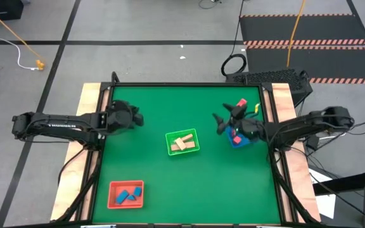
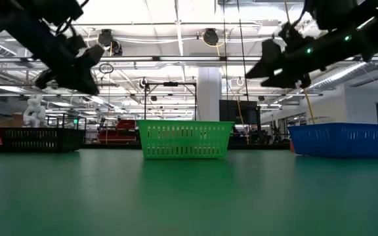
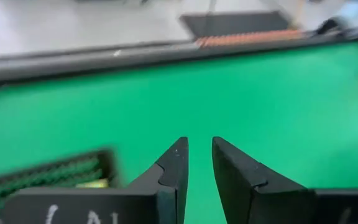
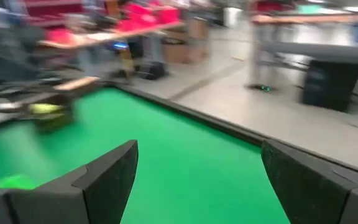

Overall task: Sort & place blocks by color
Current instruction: Put the red block into the blue bin

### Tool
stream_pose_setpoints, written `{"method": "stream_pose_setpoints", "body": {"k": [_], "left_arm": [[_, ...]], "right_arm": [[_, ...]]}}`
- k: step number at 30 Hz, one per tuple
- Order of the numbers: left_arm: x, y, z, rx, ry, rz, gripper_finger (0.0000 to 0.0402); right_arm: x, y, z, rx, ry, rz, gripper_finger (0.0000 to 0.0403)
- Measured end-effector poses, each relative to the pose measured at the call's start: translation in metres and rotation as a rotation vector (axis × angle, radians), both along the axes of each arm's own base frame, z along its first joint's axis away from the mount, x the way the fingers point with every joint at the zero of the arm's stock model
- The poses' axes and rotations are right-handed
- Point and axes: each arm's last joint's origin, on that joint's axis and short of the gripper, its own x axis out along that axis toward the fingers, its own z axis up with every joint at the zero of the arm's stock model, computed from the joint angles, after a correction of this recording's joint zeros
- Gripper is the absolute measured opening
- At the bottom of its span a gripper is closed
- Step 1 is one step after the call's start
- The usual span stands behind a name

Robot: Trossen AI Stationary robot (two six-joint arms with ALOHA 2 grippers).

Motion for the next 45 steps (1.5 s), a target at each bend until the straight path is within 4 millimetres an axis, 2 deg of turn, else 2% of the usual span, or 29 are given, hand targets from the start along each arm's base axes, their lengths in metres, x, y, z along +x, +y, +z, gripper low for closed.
{"method": "stream_pose_setpoints", "body": {"k": [8, 17, 20, 27, 34, 45], "left_arm": [[0.015, 0.005, 0.023, 0.182, -0.107, -0.103, 0.0072], [0.014, 0.013, 0.025, 0.191, -0.131, -0.054, 0.0072], [0.013, 0.014, 0.025, 0.19, -0.133, -0.046, 0.0072], [0.014, 0.014, 0.026, 0.191, -0.138, -0.044, 0.0072], [0.014, 0.014, 0.026, 0.191, -0.139, -0.044, 0.0072], [0.014, 0.014, 0.026, 0.193, -0.136, -0.045, 0.0072]], "right_arm": [[-0.035, -0.047, -0.01, 0.12, 0.202, -0.238, 0.0333], [-0.067, -0.074, -0.037, 0.452, 0.38, -0.314, 0.0333], [-0.071, -0.08, -0.043, 0.509, 0.399, -0.338, 0.0333], [-0.075, -0.091, -0.051, 0.518, 0.47, -0.356, 0.0328], [-0.068, -0.098, -0.052, 0.486, 0.456, -0.288, 0.0296], [-0.065, -0.105, -0.073, 0.501, 0.575, -0.281, 0.0242]]}}
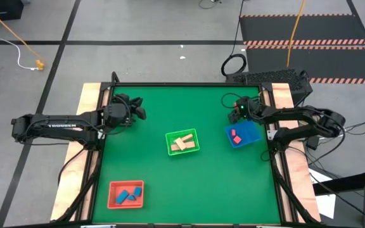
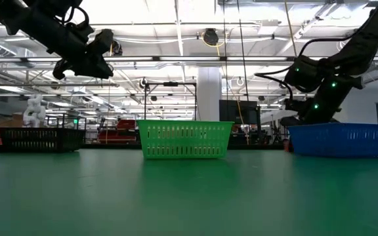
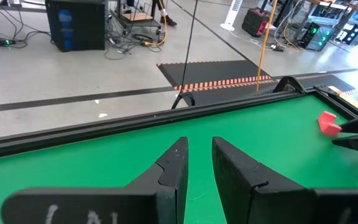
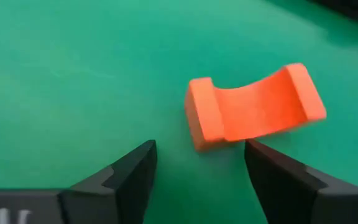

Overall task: Sort & place blocks by color
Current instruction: Put the red block into the blue bin

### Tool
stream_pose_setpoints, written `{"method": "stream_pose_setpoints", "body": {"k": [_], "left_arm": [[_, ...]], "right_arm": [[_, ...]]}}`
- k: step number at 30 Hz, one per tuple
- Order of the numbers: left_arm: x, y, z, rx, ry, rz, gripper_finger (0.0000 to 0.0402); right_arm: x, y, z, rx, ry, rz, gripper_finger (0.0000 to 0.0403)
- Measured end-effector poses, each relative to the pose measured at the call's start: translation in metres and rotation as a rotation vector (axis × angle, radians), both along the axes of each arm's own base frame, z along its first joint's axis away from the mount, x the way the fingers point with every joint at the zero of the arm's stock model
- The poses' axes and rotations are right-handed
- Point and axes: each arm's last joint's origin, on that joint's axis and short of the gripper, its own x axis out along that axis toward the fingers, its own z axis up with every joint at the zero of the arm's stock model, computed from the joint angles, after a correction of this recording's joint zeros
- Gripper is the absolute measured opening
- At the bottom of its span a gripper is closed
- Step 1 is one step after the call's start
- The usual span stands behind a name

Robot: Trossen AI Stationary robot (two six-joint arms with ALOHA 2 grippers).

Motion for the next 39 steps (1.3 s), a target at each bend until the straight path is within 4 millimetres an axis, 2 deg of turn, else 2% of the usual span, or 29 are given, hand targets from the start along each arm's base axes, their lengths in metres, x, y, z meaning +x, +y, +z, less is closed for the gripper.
{"method": "stream_pose_setpoints", "body": {"k": [11, 17, 23, 25, 27, 30, 39], "left_arm": [[0.0, 0.0, 0.0, 0.003, 0.004, -0.002, 0.0072], [0.0, 0.0, 0.0, 0.015, 0.022, -0.009, 0.0072], [0.0, 0.0, 0.0, 0.015, 0.022, -0.009, 0.0072], [0.0, 0.0, 0.0, 0.015, 0.022, -0.009, 0.0072], [0.0, 0.0, 0.0, 0.015, 0.023, -0.009, 0.0072], [0.0, 0.0, 0.0, 0.015, 0.023, -0.009, 0.0072], [0.0, 0.0, 0.0, 0.015, 0.023, -0.009, 0.0072]], "right_arm": [[0.008, -0.006, -0.006, -0.044, 0.005, 0.053, 0.011], [0.01, -0.007, -0.001, -0.071, -0.044, 0.073, 0.0071], [0.013, -0.008, 0.001, -0.077, -0.09, 0.089, 0.0009], [0.013, -0.008, 0.001, -0.078, -0.087, 0.094, 0.0004], [0.013, -0.008, 0.001, -0.081, -0.087, 0.096, 0.0016], [0.013, -0.008, 0.001, -0.085, -0.081, 0.104, 0.0055], [0.019, -0.013, 0.009, -0.164, -0.158, 0.11, 0.0224]]}}
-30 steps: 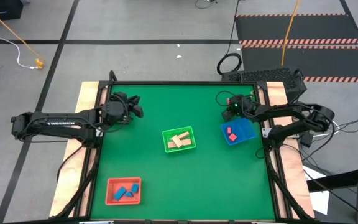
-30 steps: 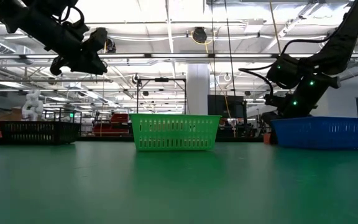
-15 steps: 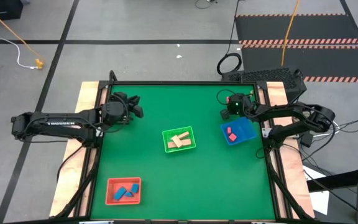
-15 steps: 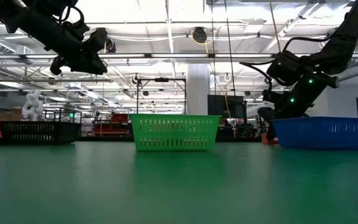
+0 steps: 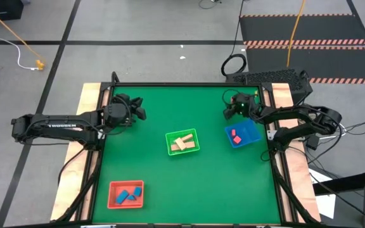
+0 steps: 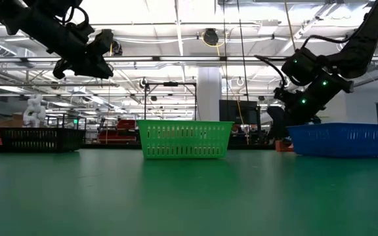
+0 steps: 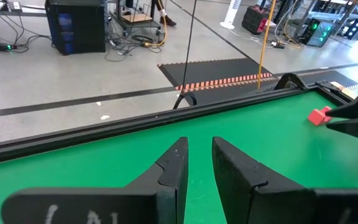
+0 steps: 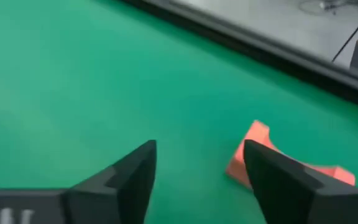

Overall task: Sort & place blocks by color
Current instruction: Put the red block into the blue bin

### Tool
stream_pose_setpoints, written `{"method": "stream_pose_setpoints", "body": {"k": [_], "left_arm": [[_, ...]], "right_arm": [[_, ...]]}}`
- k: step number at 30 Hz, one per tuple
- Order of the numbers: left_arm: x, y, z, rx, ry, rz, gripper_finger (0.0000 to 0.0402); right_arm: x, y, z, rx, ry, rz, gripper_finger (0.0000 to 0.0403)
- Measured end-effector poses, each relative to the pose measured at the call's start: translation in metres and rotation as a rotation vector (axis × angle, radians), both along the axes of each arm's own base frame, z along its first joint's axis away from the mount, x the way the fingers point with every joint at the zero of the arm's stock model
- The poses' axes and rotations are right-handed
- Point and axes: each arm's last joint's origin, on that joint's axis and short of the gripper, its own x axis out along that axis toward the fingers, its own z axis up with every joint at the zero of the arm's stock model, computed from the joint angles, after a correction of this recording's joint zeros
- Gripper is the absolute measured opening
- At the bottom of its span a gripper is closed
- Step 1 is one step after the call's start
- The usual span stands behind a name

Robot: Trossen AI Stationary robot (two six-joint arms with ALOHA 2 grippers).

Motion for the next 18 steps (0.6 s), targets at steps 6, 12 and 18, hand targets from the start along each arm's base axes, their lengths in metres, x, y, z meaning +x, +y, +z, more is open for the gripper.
{"method": "stream_pose_setpoints", "body": {"k": [6, 12, 18], "left_arm": [[0.0, 0.0, 0.0, 0.0, 0.001, 0.0, 0.0072], [0.0, 0.0, 0.0, 0.012, 0.017, -0.007, 0.0072], [0.0, 0.0, 0.0, 0.014, 0.02, -0.008, 0.0072]], "right_arm": [[-0.002, -0.002, 0.0, -0.036, 0.022, -0.083, 0.0254], [-0.001, -0.004, -0.009, -0.029, 0.055, -0.105, 0.0217], [-0.001, -0.008, -0.026, -0.036, 0.141, -0.168, 0.0171]]}}
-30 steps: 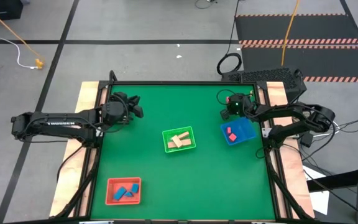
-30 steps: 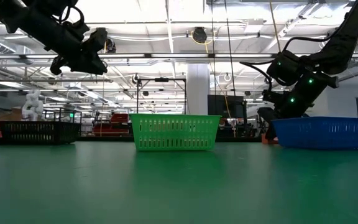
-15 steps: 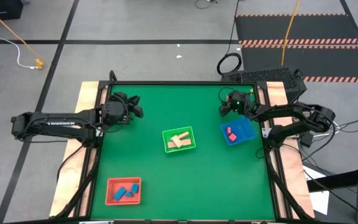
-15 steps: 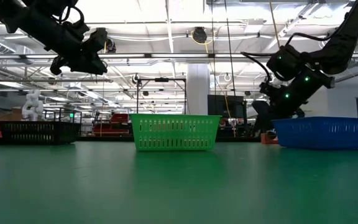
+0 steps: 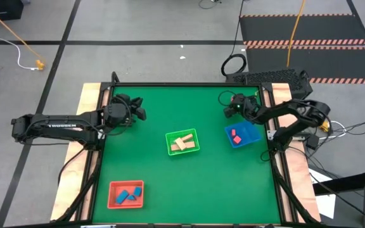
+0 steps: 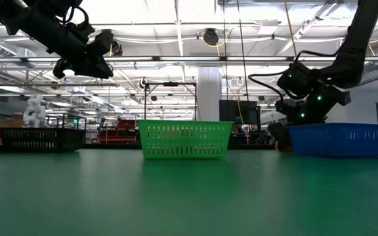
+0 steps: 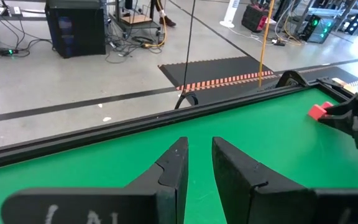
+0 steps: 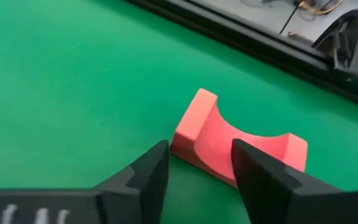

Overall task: Sort & place blocks by color
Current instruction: Put the red block into the blue bin

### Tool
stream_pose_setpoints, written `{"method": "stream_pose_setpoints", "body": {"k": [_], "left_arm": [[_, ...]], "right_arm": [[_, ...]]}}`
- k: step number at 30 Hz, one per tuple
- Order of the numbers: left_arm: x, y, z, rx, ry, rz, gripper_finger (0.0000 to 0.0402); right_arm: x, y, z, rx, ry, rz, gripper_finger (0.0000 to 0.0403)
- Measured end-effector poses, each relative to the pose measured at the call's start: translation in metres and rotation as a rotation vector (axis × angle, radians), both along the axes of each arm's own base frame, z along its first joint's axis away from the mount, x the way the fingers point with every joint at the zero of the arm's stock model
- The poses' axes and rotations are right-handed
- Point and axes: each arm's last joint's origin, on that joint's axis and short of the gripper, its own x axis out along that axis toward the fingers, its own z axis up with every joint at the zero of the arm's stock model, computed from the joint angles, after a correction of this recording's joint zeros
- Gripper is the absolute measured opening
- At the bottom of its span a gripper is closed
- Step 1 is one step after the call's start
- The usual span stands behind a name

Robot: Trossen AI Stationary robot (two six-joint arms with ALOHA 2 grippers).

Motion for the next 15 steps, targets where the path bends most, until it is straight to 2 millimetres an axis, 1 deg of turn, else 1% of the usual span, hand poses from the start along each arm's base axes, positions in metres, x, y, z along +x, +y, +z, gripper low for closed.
{"method": "stream_pose_setpoints", "body": {"k": [3, 11, 12, 15], "left_arm": [[0.0, 0.0, 0.0, 0.0, 0.0, 0.0, 0.0072], [-0.0001, 0.0, -0.0003, 0.0, 0.004, 0.0, 0.0072], [-0.0001, 0.0, -0.0003, 0.0, 0.004, 0.0, 0.0072], [-0.0002, 0.0, -0.0005, -0.001, 0.007, 0.0, 0.0072]], "right_arm": [[0.0019, -0.0027, -0.0043, -0.014, -0.002, -0.011, 0.0136], [0.0059, -0.0051, -0.0028, -0.043, -0.041, 0.025, 0.0013], [0.0062, -0.0049, -0.0025, -0.039, -0.047, 0.033, 0.0006], [0.0069, -0.0045, -0.0024, -0.024, -0.067, 0.05, 0.0006]]}}
